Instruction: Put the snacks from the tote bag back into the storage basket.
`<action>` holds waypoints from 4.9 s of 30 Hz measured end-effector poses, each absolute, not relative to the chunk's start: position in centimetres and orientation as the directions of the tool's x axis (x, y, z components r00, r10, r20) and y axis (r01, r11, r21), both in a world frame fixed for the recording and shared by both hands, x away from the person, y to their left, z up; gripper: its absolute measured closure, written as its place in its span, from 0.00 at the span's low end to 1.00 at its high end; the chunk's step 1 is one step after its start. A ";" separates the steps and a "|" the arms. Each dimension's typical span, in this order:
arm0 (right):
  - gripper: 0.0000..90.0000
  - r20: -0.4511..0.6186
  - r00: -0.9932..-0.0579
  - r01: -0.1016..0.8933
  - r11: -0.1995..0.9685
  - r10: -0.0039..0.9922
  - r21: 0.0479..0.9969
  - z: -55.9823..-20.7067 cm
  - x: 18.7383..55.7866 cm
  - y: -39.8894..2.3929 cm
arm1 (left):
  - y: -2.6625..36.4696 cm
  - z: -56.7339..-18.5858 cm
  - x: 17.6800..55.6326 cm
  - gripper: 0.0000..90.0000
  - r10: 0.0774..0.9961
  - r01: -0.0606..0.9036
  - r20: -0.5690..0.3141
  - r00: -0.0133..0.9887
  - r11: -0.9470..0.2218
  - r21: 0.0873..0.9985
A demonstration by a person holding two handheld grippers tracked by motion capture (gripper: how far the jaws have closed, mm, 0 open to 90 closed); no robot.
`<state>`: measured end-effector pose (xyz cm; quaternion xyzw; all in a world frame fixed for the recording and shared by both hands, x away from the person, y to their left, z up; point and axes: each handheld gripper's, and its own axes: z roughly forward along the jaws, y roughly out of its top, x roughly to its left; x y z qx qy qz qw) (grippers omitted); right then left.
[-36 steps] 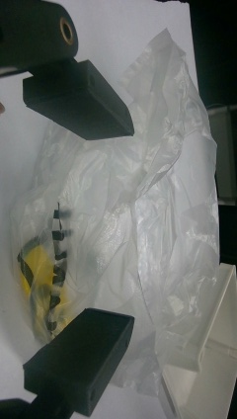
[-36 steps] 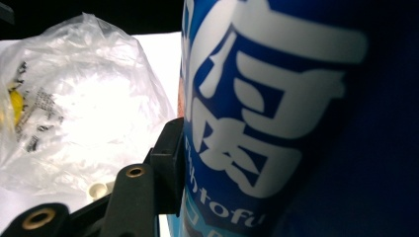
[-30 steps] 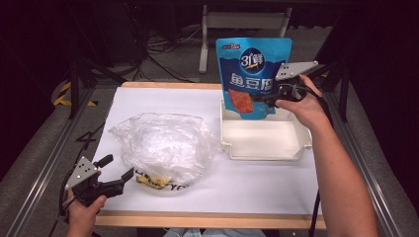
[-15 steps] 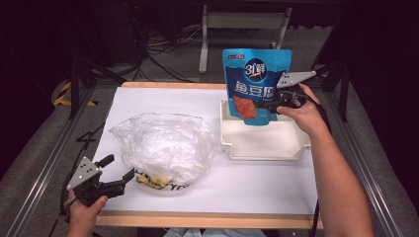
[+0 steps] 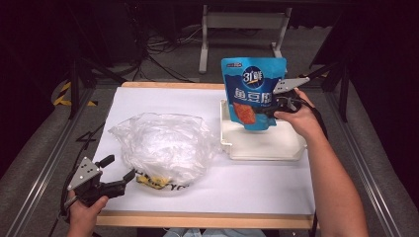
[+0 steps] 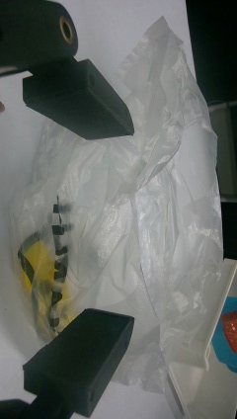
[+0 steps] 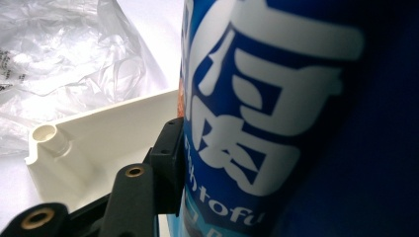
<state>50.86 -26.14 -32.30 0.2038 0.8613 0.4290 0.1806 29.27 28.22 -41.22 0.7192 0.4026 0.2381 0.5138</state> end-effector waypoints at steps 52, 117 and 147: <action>0.51 -0.119 -0.872 0.230 0.614 0.474 0.755 -35.0 51.2 -26.1 | 28.2 -41.5 29.5 0.15 0.822 0.356 -0.089 0.562 -0.143 0.924; 0.22 -0.095 -0.772 0.272 0.462 0.628 0.844 -32.5 46.7 -32.8 | 28.0 -41.5 29.6 0.15 0.823 0.360 -0.089 0.561 -0.146 0.922; 0.14 -0.060 -0.772 0.240 0.377 0.633 0.895 -29.5 36.5 -30.4 | 27.7 -41.4 29.8 0.15 0.817 0.354 -0.083 0.571 -0.154 0.923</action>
